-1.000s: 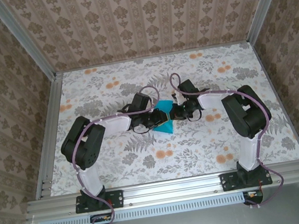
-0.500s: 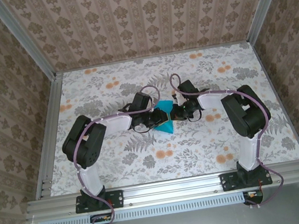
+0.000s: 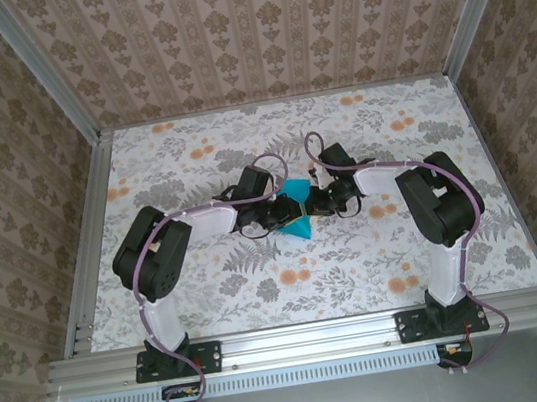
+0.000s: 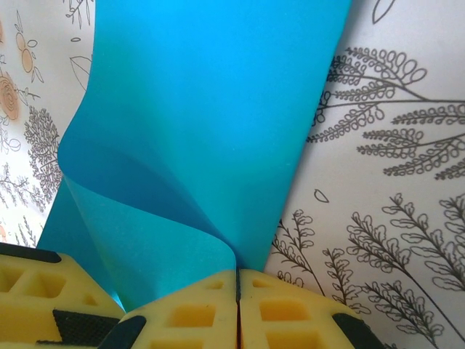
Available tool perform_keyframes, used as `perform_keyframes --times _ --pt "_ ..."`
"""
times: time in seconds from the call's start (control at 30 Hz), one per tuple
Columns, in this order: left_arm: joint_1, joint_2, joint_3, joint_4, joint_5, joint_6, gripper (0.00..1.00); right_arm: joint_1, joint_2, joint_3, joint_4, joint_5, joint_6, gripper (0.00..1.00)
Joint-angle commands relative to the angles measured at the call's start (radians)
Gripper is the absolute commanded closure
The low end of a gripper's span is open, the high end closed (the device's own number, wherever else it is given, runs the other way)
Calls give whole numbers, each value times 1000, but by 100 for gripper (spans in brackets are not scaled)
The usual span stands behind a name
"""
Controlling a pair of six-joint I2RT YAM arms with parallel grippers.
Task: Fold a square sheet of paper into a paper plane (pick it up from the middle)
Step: Fold the triangle a second time at the center of the table.
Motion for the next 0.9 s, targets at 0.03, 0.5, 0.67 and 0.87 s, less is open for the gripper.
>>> perform_keyframes --times 0.03,0.5,0.67,0.87 --pt "3 14 39 1 11 9 84 3 28 19 -30 -3 -11 92" --pt "3 51 48 -84 -51 23 88 3 33 23 -47 11 -12 92" --pt "3 49 41 -94 -64 27 88 4 33 24 -47 8 -14 92" --pt "4 47 39 -95 -64 27 88 4 37 29 -38 -15 -18 92"
